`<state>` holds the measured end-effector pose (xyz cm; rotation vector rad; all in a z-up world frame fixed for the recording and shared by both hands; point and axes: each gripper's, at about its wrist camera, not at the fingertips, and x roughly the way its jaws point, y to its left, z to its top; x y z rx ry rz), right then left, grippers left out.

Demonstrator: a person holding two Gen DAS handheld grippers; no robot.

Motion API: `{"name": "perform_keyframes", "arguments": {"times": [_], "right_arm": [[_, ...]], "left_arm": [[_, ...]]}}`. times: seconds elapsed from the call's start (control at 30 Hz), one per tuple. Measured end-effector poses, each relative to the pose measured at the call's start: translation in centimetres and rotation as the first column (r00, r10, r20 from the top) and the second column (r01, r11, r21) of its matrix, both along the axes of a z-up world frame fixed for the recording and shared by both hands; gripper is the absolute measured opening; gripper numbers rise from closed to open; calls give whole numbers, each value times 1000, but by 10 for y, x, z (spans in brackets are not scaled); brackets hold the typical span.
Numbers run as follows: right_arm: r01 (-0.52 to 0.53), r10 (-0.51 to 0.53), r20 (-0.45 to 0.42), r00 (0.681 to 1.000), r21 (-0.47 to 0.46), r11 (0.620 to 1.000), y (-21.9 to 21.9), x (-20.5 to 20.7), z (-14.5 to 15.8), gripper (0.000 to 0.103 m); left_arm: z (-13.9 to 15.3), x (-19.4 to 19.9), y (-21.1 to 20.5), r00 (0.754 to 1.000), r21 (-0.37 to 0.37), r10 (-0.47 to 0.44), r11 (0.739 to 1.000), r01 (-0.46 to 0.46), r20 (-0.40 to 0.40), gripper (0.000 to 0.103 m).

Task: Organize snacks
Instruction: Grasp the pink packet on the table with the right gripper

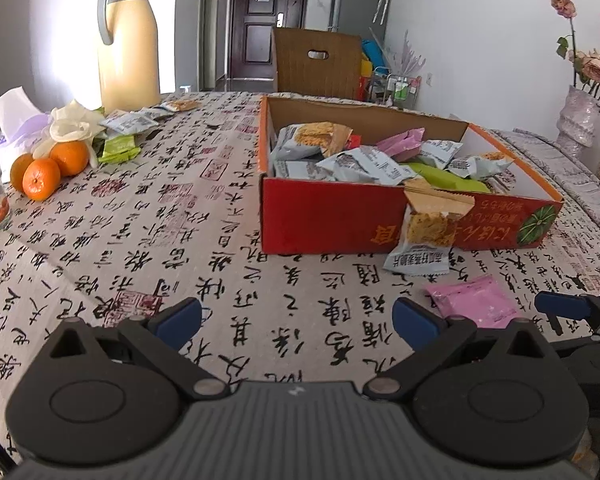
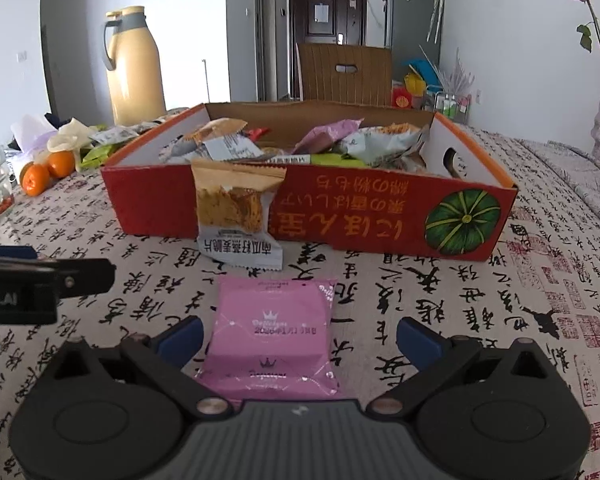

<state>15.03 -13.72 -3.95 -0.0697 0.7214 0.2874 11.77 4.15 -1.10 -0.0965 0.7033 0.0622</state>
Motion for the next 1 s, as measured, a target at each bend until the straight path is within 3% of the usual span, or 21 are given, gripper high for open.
{"name": "perform_keyframes", "arguments": {"times": [0.37, 0.53, 0.67, 1.0], "right_arm": [[23, -24, -30, 999, -22, 999, 4, 12, -6, 101], [-3, 3, -12, 1000, -7, 1000, 4, 9, -3, 82], [-38, 38, 1, 999, -2, 999, 5, 4, -1, 61], [-28, 27, 46, 999, 19, 999, -5, -2, 7, 61]], "left_arm": [[-5, 7, -6, 998, -14, -10, 1000, 9, -61, 103], [-6, 7, -4, 998, -22, 1, 1000, -3, -65, 103], [-2, 4, -4, 999, -36, 5, 999, -6, -49, 103], [1, 5, -10, 999, -34, 3, 999, -4, -39, 103]]}}
